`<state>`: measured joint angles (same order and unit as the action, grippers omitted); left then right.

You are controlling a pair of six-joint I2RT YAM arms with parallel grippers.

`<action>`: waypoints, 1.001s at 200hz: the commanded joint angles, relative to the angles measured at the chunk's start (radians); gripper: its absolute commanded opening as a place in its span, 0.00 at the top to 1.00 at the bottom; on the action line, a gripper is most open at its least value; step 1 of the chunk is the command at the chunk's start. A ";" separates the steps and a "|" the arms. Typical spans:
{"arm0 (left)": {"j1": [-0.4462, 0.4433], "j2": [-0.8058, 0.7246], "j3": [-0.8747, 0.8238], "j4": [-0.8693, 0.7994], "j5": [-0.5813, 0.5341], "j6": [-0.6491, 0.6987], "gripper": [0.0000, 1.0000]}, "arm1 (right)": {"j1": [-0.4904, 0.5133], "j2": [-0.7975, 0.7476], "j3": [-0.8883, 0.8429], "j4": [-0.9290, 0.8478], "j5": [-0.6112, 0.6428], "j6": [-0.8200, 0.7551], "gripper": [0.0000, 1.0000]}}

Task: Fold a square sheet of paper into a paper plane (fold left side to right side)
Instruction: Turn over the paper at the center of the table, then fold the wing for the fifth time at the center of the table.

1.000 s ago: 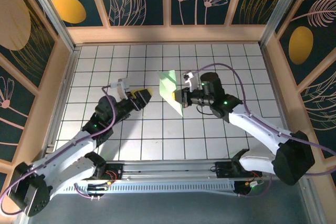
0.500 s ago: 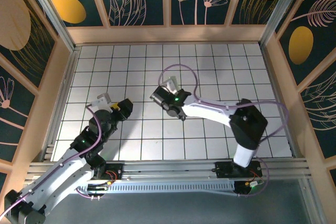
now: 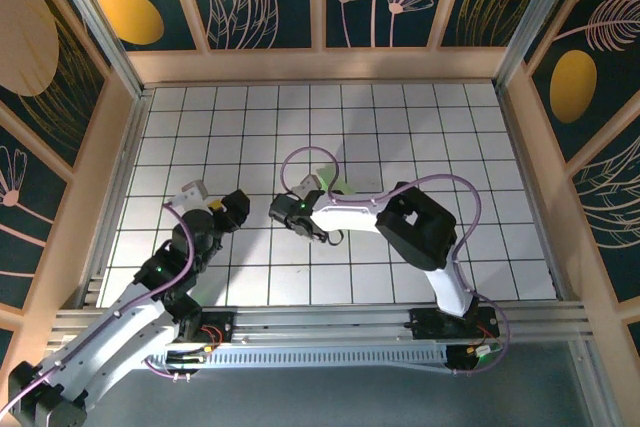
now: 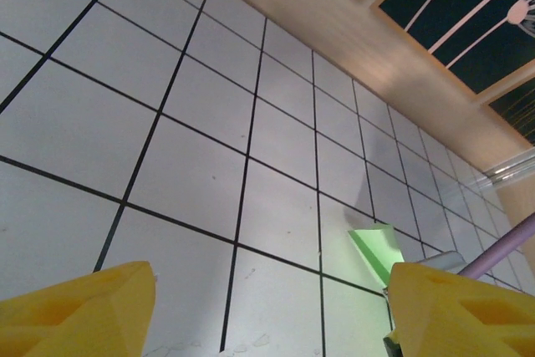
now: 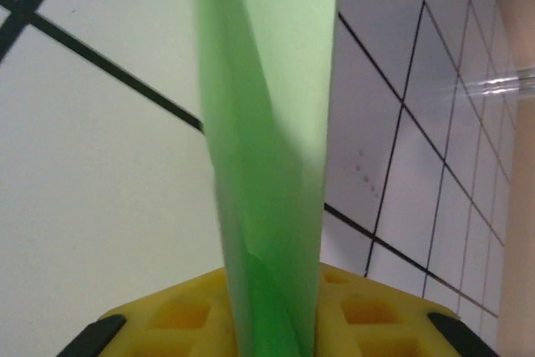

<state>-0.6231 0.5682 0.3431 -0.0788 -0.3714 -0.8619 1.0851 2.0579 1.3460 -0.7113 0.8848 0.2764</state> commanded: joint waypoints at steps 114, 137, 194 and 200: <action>-0.002 0.116 -0.029 0.161 0.109 -0.037 0.17 | -0.134 -0.359 -0.190 0.309 -0.538 0.070 0.07; -0.004 0.148 -0.027 0.183 0.129 -0.042 0.16 | -0.195 -0.449 -0.248 0.382 -0.638 0.093 0.07; -0.003 0.274 0.003 0.254 0.210 -0.044 0.16 | -0.397 -0.675 -0.461 0.627 -0.900 0.202 0.02; -0.003 0.290 0.009 0.261 0.221 -0.042 0.16 | -0.422 -0.693 -0.481 0.648 -0.931 0.215 0.02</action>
<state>-0.6231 0.8127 0.3264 0.1143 -0.2092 -0.8959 0.7341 1.4368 0.9394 -0.2050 0.1177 0.4122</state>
